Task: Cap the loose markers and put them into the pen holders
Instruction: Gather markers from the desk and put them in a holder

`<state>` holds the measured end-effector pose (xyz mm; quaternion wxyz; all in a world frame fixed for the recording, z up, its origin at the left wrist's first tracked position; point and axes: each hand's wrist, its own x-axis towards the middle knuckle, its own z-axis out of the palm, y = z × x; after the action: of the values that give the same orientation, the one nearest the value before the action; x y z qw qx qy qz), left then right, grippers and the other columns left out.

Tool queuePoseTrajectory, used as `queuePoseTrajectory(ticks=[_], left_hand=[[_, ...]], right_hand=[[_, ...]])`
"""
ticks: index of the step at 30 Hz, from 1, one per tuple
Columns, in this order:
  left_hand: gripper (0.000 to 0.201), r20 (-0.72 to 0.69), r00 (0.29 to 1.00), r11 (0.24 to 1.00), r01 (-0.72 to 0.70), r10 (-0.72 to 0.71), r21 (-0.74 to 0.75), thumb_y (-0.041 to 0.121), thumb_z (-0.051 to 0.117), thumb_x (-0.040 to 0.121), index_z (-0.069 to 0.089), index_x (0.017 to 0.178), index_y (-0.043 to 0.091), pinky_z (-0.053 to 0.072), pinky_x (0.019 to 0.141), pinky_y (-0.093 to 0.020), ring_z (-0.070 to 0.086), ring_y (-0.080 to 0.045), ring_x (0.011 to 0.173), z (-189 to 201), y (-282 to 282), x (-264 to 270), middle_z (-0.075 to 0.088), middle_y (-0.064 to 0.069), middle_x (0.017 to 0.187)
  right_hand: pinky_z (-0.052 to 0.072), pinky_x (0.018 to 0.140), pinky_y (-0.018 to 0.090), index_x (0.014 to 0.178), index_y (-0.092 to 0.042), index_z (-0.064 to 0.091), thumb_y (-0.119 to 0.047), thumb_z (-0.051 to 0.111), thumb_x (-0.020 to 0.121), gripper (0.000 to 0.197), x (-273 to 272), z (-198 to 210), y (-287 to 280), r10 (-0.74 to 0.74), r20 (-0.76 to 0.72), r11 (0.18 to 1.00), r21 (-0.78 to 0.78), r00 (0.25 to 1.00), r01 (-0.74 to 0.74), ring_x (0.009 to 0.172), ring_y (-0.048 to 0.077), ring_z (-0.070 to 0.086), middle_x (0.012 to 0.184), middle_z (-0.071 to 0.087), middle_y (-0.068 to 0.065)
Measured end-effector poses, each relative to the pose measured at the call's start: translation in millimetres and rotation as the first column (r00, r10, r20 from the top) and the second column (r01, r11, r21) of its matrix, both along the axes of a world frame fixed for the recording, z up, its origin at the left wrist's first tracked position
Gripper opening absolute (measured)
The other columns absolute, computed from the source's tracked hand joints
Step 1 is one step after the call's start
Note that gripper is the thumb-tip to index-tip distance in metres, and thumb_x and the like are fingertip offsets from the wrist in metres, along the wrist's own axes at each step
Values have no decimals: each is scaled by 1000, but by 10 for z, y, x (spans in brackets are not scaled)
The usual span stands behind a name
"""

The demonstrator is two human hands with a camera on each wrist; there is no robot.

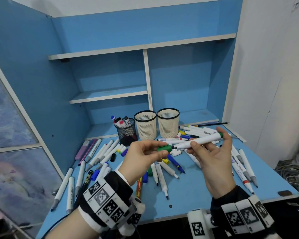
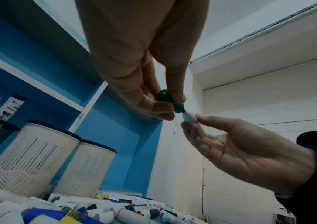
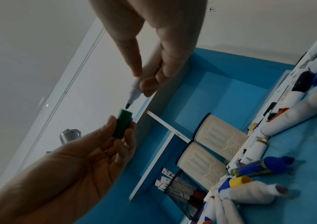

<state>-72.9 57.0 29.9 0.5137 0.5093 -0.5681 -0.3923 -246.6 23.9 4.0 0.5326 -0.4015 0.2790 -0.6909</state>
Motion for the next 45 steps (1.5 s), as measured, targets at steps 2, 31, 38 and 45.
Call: queuePoseTrajectory(ticks=[2, 31, 38, 45], left_hand=[[21, 8, 1000, 1000, -1, 1, -6, 0, 69, 79, 69, 95, 14, 51, 61, -15, 68, -9, 66, 10, 7, -30, 74, -6, 76], [18, 130, 987, 995, 98, -99, 13, 1, 54, 91, 68, 100, 5, 56, 63, -24, 70, -17, 68, 55, 32, 158, 71, -7, 75], [20, 669, 742, 995, -34, -36, 90, 24, 70, 83, 70, 102, 16, 46, 68, -7, 60, 4, 72, -56, -132, 552, 67, 14, 81], [40, 877, 379, 932, -88, -296, 352, 34, 72, 79, 65, 115, 17, 48, 83, -25, 57, -13, 94, -320, -408, 684, 65, -1, 110]], right_hand=[[55, 65, 24, 132, -24, 33, 10, 61, 81, 67, 2, -9, 14, 15, 1, 1000, -15, 1000, -15, 74, 23, 68, 105, 63, 29], [57, 79, 32, 100, -25, 34, 25, 64, 68, 66, 300, 25, 103, 51, -137, 958, -273, 989, -87, 81, 24, 68, 85, 60, 24], [56, 79, 27, 100, -41, 42, 13, 70, 72, 67, 392, 186, -109, 30, -321, 955, -270, 947, -122, 84, 23, 69, 88, 64, 16], [55, 82, 26, 106, -38, 47, 2, 64, 83, 50, 755, 551, -595, -32, -529, 915, -356, 848, -188, 83, 15, 65, 93, 62, 8]])
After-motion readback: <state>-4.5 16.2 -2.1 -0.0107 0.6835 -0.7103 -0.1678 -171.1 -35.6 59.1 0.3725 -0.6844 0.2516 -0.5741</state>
